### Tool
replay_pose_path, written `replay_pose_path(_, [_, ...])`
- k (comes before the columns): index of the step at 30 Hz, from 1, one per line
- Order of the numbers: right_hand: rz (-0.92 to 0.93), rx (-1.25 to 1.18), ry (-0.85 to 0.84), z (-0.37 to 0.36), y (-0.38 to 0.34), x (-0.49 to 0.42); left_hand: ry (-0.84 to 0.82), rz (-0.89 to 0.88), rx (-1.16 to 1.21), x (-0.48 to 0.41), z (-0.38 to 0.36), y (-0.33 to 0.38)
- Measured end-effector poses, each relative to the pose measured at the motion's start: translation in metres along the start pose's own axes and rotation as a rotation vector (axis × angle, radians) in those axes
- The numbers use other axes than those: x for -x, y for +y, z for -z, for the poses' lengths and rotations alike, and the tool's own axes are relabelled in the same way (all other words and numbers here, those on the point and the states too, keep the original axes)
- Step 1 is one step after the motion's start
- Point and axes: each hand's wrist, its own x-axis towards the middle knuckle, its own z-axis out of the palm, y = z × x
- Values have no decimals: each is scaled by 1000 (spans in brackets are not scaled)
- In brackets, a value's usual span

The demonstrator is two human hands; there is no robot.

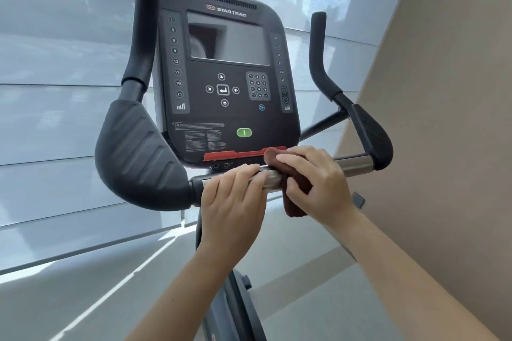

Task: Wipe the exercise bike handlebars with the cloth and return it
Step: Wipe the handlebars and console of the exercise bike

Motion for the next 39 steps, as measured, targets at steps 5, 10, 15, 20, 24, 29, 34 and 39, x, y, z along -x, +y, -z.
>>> replay_pose_path(5, [-71, 58, -29, 22, 33, -3, -7, 55, 8, -3, 4, 5])
replay_pose_path(10, [-69, 19, 298, -23, 2, 8, 5, 82, 25, -4, 4, 9])
replay_pose_path(15, [91, 68, 603, -62, 10, 22, 12, 99, 25, -4, 1, 10])
replay_pose_path(20, [-7, 165, 771, -85, 19, 30, 38, 86, -3, -3, -3, 11])
replay_pose_path(24, [-258, -30, 862, -104, -19, 27, 51, 101, 0, -3, -3, 13])
replay_pose_path(29, [48, 209, 628, -76, 19, 39, 17, 109, -5, -5, 2, 16])
replay_pose_path(34, [4, 235, 497, -32, 81, 51, -68, 109, 16, -9, 9, 18])
replay_pose_path(39, [-291, 184, 431, 4, 111, 52, -137, -92, 156, -18, -13, 50])
